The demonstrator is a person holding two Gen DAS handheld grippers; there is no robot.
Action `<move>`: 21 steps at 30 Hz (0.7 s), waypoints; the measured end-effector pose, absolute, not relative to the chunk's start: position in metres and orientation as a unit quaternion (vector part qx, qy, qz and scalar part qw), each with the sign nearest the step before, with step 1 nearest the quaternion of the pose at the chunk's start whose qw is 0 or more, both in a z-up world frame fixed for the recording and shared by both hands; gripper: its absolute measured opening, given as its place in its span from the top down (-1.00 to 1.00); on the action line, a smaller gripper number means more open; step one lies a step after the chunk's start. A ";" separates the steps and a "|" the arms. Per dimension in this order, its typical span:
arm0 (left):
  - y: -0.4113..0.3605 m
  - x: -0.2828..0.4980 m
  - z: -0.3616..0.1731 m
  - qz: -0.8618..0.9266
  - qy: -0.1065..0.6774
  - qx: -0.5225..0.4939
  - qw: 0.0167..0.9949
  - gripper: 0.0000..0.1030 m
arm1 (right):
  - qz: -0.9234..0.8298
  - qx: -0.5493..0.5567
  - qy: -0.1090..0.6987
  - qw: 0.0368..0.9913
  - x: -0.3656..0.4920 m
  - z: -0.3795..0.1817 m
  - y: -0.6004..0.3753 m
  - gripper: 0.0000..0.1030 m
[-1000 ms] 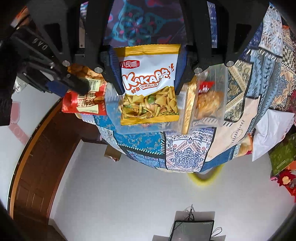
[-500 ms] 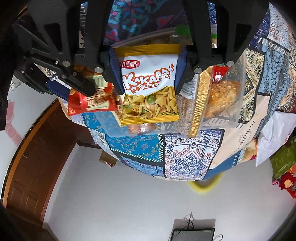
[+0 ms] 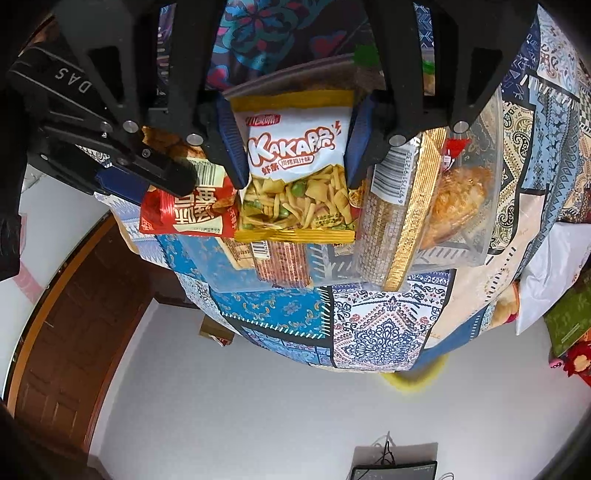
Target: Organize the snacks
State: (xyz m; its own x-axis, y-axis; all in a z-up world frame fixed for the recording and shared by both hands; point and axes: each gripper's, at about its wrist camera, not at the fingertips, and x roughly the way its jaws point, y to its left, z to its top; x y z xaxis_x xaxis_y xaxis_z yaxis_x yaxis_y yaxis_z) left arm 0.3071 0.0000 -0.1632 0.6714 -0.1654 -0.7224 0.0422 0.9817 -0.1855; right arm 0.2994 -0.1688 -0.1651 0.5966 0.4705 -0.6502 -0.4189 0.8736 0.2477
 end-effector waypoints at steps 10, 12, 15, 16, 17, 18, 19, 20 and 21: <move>0.001 0.275 -0.127 -0.059 0.369 -0.080 0.924 -0.14 | 0.240 0.026 0.359 0.902 0.281 -0.141 -0.177 0.03; 0.004 0.263 -0.113 -0.059 0.355 -0.080 0.929 -0.14 | 0.240 0.028 0.349 0.905 0.275 -0.131 -0.180 0.01; 0.010 0.240 -0.089 -0.059 0.329 -0.085 0.939 -0.14 | 0.245 0.038 0.328 0.911 0.261 -0.111 -0.187 0.01; 0.011 0.232 -0.080 -0.059 0.318 -0.083 0.943 -0.14 | 0.247 0.040 0.319 0.914 0.255 -0.103 -0.189 0.00; 0.012 0.224 -0.072 -0.058 0.310 -0.080 0.946 -0.14 | 0.249 0.041 0.310 0.917 0.249 -0.096 -0.190 0.00; 0.014 0.217 -0.065 -0.057 0.301 -0.077 0.949 -0.14 | 0.252 0.041 0.298 0.920 0.240 -0.086 -0.192 -0.01; 0.015 0.207 -0.056 -0.056 0.290 -0.073 0.952 -0.14 | 0.253 0.040 0.290 0.922 0.234 -0.081 -0.192 -0.04; 0.017 0.194 -0.045 -0.055 0.276 -0.069 0.957 -0.14 | 0.255 0.039 0.281 0.924 0.227 -0.074 -0.193 -0.10; 0.017 0.188 -0.040 -0.053 0.269 -0.067 0.959 -0.14 | 0.257 0.038 0.267 0.928 0.216 -0.064 -0.194 -0.15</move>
